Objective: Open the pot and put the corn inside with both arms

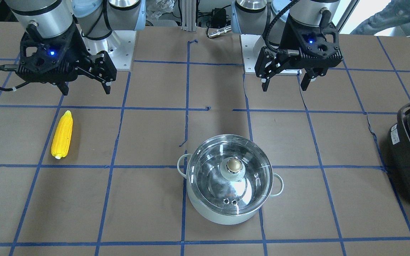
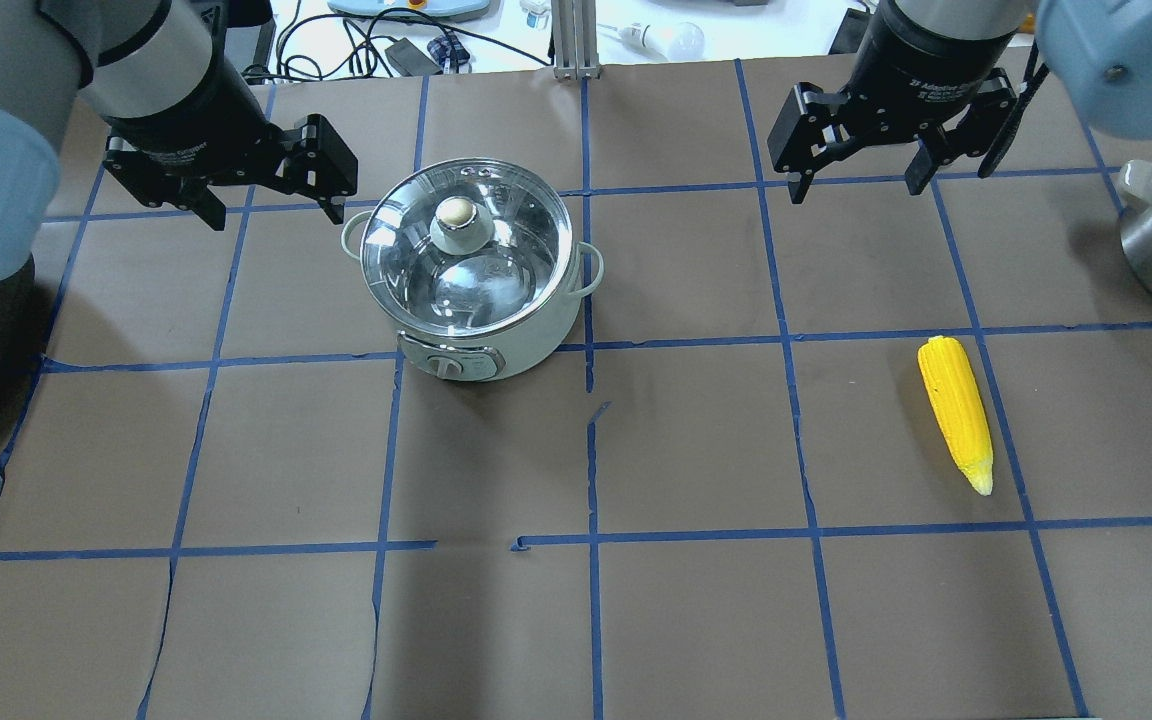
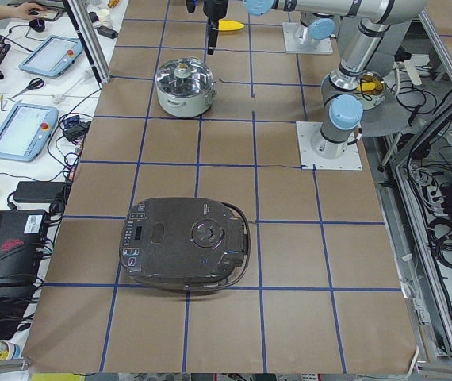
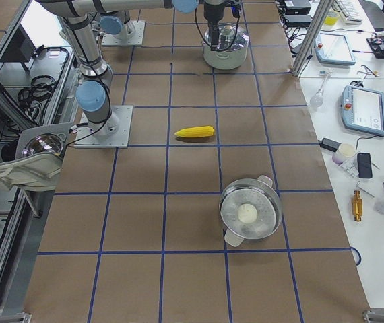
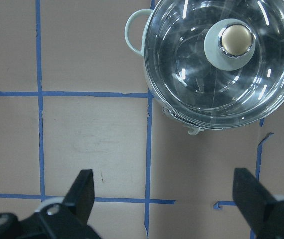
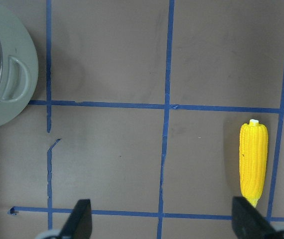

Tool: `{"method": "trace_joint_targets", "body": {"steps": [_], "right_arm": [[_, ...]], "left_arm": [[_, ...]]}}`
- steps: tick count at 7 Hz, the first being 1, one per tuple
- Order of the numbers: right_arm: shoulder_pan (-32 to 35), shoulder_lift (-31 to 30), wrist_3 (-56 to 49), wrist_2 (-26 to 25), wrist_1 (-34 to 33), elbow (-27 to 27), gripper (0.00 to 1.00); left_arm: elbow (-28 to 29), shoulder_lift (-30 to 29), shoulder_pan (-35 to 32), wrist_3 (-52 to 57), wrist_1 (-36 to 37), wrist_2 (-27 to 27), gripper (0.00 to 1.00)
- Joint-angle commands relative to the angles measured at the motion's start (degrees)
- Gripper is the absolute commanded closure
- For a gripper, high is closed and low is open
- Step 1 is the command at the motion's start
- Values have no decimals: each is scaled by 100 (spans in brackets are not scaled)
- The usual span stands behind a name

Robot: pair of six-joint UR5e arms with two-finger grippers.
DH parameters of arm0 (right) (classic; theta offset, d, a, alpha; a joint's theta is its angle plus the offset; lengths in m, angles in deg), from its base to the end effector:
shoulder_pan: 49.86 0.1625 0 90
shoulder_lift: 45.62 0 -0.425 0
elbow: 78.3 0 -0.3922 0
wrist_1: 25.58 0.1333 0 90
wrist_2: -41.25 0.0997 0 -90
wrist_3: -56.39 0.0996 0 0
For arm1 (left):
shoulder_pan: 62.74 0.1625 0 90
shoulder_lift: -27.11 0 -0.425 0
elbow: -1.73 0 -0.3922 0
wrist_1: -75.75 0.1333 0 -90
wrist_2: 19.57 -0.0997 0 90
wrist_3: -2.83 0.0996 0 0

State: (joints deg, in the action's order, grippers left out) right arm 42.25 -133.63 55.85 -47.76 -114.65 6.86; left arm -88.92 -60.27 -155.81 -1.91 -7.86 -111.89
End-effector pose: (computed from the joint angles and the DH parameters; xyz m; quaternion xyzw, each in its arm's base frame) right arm 0.1537 -0.5041 0.5106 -0.0233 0.9996 -0.0166 0.0089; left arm -0.1551 -0.4780 0.5166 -0.0160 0.9970 -0.0741 0.0152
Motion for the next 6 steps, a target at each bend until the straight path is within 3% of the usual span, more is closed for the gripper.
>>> {"method": "trace_joint_targets", "body": {"steps": [1,6], "right_arm": [[0,-6,1,-2,3,0,0],[8,-6,9,7,-5,27,0]], "left_arm": [[3,-60,-18,0,107,4,0],[12,-122,-44,-53,108,4,0]]}}
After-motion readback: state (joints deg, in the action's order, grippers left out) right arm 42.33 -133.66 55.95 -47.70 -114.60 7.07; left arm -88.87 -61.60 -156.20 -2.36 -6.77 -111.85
